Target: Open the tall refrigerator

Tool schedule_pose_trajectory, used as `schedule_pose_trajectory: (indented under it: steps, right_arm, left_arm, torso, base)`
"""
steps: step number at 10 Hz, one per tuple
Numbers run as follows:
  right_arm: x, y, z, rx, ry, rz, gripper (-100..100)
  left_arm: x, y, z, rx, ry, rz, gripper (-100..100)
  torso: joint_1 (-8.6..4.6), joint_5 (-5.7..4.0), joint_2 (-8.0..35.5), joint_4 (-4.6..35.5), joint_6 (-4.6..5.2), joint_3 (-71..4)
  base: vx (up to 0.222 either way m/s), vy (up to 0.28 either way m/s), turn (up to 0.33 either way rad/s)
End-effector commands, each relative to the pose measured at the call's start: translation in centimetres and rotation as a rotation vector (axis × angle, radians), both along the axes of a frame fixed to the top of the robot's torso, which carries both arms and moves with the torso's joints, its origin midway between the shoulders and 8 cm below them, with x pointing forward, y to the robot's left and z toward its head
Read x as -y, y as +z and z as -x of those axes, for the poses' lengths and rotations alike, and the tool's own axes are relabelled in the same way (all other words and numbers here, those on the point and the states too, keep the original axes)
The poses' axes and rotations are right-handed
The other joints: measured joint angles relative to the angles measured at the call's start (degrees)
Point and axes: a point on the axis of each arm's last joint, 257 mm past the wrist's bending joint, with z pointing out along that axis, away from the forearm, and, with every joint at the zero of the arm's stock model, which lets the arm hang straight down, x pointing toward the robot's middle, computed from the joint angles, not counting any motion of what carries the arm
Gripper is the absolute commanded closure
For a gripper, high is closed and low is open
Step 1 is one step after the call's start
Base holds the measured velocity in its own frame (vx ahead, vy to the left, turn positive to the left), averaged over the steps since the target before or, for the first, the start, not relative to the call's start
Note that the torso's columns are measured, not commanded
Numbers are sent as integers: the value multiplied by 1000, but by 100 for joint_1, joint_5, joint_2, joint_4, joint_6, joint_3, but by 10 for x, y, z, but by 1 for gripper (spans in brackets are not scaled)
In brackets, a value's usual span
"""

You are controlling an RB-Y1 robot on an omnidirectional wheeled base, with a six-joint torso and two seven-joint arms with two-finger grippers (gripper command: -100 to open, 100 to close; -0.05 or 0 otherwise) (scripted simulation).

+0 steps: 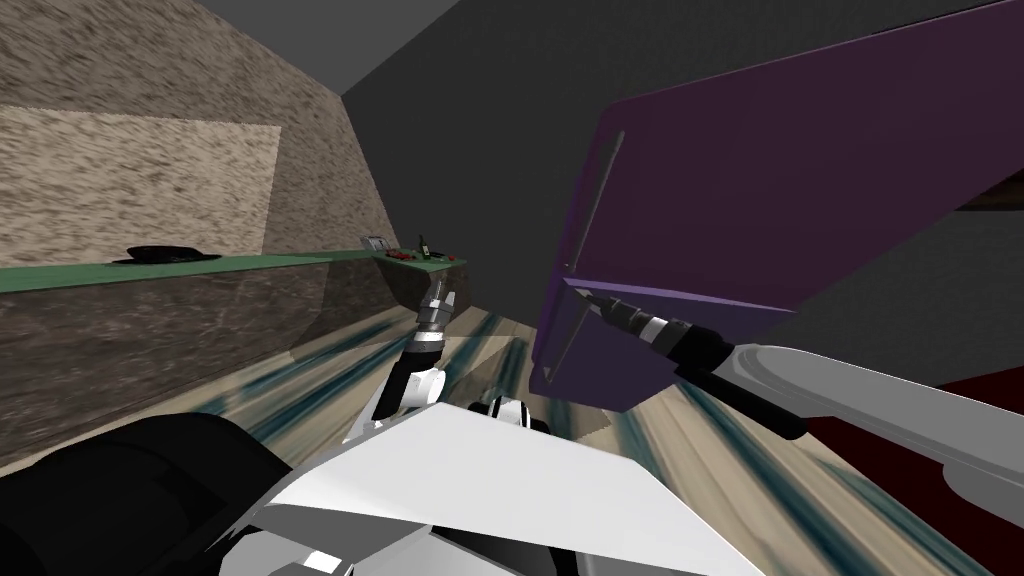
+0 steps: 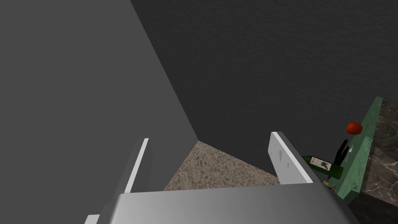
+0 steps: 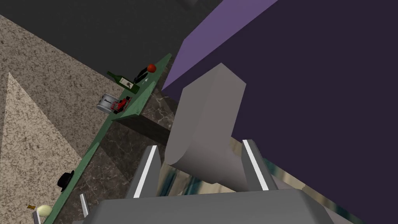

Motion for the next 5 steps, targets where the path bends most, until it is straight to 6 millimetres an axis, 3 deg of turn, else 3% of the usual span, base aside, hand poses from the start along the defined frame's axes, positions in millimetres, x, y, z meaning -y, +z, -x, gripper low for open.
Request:
schedule_pose_trajectory:
  steps: [1,2,4,5]
  right_arm:
    - [-29,9,14,17,66,1,100]
    - [-29,9,14,17,66,1,100]
    - [-53,11,32,21,135,4,100]
    - [-45,5,27,10,111,3,100]
  left_arm:
    - [0,0,0,0,0,0,0]
    - [0,0,0,0,0,0,0]
    - [0,0,0,0,0,0,0]
    - [0,0,0,0,0,0,0]
  torso:
    - [6,6,-5,-1,-8,-8]
    - [-6,1,27,4,-12,14]
    - [7,1,24,6,-6,14]
    - [11,2,45,6,-20,28]
  base:
    - [-187,-203,55]
    - [-132,-162,39]
    - [-131,-138,21]
    - [-75,-81,26]
